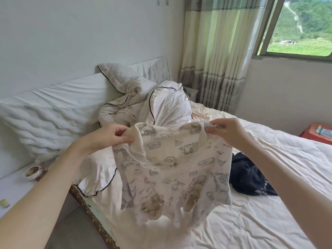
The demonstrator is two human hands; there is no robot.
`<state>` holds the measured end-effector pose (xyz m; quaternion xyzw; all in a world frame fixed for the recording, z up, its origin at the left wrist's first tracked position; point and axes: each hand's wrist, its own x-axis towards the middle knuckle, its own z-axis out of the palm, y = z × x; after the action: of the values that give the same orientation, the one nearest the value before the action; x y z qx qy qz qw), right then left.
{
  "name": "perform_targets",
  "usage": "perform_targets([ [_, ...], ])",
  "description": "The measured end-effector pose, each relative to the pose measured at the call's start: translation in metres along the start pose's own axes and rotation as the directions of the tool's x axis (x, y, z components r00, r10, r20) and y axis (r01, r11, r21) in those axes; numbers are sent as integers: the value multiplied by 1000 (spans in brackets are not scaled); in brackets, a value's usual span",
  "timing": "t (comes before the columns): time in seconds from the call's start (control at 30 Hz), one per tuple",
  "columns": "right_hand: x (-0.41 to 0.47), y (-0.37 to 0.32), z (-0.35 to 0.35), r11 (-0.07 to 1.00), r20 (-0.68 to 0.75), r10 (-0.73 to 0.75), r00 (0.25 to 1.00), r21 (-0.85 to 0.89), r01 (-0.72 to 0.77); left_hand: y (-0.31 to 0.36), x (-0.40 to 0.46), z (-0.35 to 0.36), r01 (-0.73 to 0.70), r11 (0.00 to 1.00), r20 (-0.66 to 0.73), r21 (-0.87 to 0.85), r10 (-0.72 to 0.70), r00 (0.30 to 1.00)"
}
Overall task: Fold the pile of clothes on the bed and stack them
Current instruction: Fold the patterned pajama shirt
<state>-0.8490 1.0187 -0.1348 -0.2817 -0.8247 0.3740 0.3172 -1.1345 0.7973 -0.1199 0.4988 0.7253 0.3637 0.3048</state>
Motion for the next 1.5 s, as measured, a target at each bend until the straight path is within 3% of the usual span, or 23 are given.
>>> perform_targets([
  [0.1, 6, 4, -2, 992, 79, 75, 994, -112, -66, -7, 1, 5, 58, 980, -135, 192, -32, 990],
  [0.3, -4, 16, -2, 989, 105, 148, 983, -8, -148, -21, -14, 31, -66, 990, -230, 127, 94, 969],
  [0.4, -18, 20, 3, 997, -16, 67, 998, 24, -67, -24, -25, 42, -82, 961, -349, 264, 174, 921],
  [0.5, -41, 17, 11, 992, -157, -85, 984, -101, 70, -26, -37, 55, -15, 914, -416, 405, 199, 888],
  [0.63, -73, 15, 19, 985, -214, -34, 976, -175, -4, -26, -63, 71, 1, 898, -434, 441, 212, 876],
  [0.8, -133, -4, 21, 916, -227, -80, 971, -402, -19, -29, -117, 83, -121, 895, -479, 429, 339, 810],
  [0.93, -193, -28, 20, 900, -231, -80, 970, -435, -30, -28, -171, 93, -218, 904, -501, 369, 391, 772],
  [1.17, -256, -81, 1, 833, -304, -298, 905, -545, 91, -3, -231, 95, -344, 878, -585, 333, 479, 655],
  [1.33, -265, -86, 1, 786, -370, -381, 847, -612, 86, 4, -241, 102, -387, 874, -591, 293, 484, 646],
  [1.5, -245, -51, 19, 768, -328, -363, 872, -635, 81, -27, -208, 110, -334, 898, -563, 285, 439, 700],
])
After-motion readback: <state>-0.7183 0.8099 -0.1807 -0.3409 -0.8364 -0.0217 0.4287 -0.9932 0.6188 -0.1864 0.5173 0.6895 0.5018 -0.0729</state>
